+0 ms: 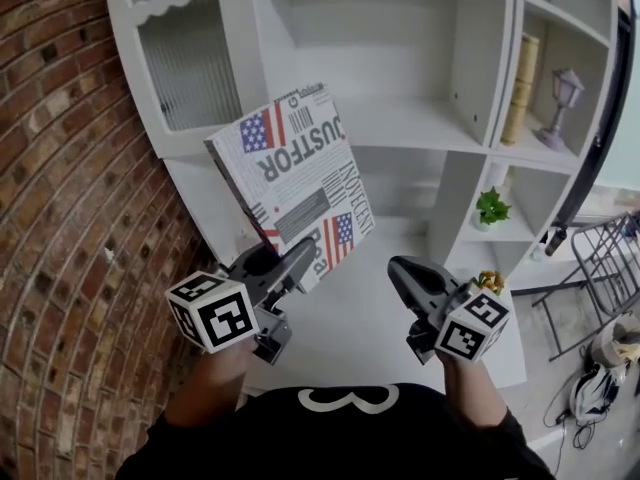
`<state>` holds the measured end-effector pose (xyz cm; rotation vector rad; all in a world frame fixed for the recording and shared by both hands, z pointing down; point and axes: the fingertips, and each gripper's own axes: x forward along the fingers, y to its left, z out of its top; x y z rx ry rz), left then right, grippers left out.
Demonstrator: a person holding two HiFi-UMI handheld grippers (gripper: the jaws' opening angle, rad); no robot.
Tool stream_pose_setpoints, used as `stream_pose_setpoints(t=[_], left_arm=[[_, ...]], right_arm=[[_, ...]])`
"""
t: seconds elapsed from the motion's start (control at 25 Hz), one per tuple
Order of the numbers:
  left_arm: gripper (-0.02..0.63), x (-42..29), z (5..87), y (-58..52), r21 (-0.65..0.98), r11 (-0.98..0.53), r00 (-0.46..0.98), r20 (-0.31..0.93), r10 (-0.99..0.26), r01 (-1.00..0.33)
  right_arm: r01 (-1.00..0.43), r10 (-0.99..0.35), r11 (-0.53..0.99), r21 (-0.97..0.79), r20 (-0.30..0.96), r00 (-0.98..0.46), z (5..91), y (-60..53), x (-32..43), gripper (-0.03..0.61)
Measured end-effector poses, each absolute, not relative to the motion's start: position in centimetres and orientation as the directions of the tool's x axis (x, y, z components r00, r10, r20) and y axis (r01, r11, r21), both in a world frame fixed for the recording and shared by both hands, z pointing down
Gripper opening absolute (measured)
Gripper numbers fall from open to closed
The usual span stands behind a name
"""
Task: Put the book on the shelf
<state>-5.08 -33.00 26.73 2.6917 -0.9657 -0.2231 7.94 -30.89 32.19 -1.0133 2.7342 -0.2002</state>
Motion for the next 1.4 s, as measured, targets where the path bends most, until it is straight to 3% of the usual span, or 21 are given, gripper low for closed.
stream_pose_setpoints(t=[0.84,1.4], left_arm=[[0.15,-6.3,17.2,-40.2,0.139,-0.647,0.641,-0.092,-0.762,-0.75],[0.149,-3.3,12.4,-41.8,0.077,-0.654,0.646,-0.105,-0.756,-0.753]], right_arm=[[-0.598,-0.619,0.785,-0.164,-0.168,-0.767,30.0,-33.4,8.9,0.009],[-0.615,-0.635,0.773,-0.16,-0.167,-0.754,29.9,-34.8,11.4,0.009]])
